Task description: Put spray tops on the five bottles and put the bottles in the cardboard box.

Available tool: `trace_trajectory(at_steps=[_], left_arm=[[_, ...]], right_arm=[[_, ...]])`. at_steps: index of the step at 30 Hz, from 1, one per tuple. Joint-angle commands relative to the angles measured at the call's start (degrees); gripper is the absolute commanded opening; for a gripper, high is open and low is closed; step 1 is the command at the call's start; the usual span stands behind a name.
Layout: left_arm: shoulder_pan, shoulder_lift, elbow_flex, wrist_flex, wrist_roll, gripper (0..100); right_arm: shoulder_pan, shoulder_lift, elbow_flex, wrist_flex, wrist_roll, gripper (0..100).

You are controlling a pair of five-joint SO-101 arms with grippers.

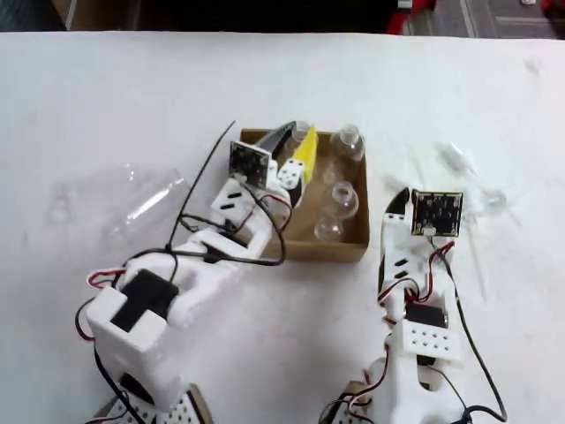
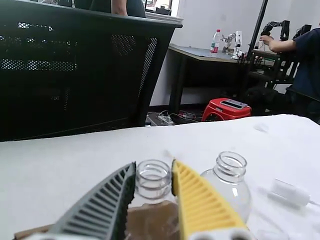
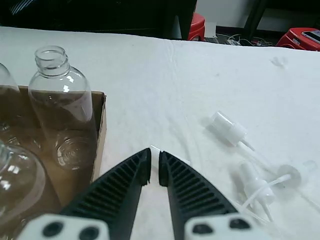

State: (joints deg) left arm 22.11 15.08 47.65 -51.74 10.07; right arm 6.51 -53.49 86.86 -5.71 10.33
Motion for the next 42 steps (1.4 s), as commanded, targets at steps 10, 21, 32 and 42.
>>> trace_trajectory(at_steps=[10,21,32,42], left_arm=[[0.0,-0.3,-7.6,5.6,-1.7,2],[0.0,-0.2,-7.5,5.6,-4.1,2],[0.0,-0.2,-7.4,5.6,-4.0,2],[0.0,2.6,-8.0,5.3,-4.2,2]], right_arm=[[-0.6,0.2,-2.1,-1.6,0.6,2.1],[-0.6,0.2,-2.1,-1.6,0.6,2.1],[-0.6,0.2,-2.1,-1.6,0.6,2.1],[-0.6,0.2,-2.1,-1.6,0.6,2.1]])
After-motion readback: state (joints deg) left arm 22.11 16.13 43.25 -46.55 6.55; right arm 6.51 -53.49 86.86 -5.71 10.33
